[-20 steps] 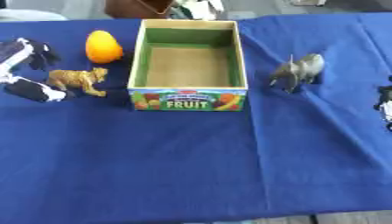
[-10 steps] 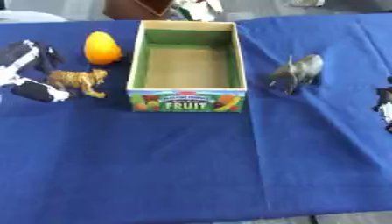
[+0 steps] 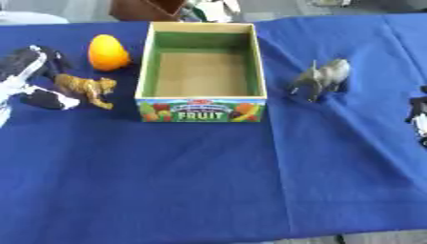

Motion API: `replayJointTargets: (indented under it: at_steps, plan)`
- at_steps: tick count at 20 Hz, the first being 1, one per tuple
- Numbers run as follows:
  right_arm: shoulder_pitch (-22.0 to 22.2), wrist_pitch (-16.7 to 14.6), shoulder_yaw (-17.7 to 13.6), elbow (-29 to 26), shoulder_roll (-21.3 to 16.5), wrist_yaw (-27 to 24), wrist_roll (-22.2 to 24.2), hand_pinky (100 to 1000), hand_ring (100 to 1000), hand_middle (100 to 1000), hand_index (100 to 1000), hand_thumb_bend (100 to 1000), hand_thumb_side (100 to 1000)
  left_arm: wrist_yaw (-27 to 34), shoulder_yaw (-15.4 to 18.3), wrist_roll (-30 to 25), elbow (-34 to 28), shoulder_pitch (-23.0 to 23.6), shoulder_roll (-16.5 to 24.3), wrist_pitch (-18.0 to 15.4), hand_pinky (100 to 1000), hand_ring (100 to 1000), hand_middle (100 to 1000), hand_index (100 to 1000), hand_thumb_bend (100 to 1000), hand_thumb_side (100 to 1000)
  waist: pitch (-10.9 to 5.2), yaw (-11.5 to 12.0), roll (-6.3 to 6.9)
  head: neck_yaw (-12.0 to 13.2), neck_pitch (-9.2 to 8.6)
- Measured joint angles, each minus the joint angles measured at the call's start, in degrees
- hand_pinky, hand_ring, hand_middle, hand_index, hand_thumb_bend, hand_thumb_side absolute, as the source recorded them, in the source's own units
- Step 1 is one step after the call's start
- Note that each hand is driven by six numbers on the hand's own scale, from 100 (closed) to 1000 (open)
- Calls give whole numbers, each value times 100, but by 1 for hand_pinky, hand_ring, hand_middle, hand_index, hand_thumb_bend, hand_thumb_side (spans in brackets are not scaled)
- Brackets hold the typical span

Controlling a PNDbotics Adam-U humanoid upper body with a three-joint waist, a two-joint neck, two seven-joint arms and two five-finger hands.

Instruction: Pick up objects on the table and place them in the box.

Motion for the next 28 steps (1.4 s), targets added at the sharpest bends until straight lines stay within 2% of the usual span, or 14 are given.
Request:
replayJointTargets:
  at_steps: [11, 17, 21, 28]
  plan:
    - [0, -3, 0, 0, 0, 0, 10, 592, 796, 603, 813, 100, 270, -409, -69, -8, 8, -67, -49, -125, 663, 581, 558, 707, 656, 269, 8, -36, 37, 0, 0]
    - [0, 8, 0, 0, 0, 0, 23, 593, 796, 603, 813, 100, 271, -970, -81, -30, -222, -78, -47, -253, 700, 605, 572, 717, 673, 280, 10, -39, 53, -2, 0]
    - [0, 14, 0, 0, 0, 0, 32, 593, 796, 603, 813, 100, 271, -1239, -109, -42, -335, -80, -47, -294, 693, 600, 567, 712, 667, 279, 10, -39, 54, -2, 0]
    - [0, 12, 0, 0, 0, 0, 37, 593, 796, 603, 814, 100, 272, -1314, -140, -121, -334, -89, -47, -336, 668, 568, 524, 674, 645, 274, 11, -40, 53, -2, 0]
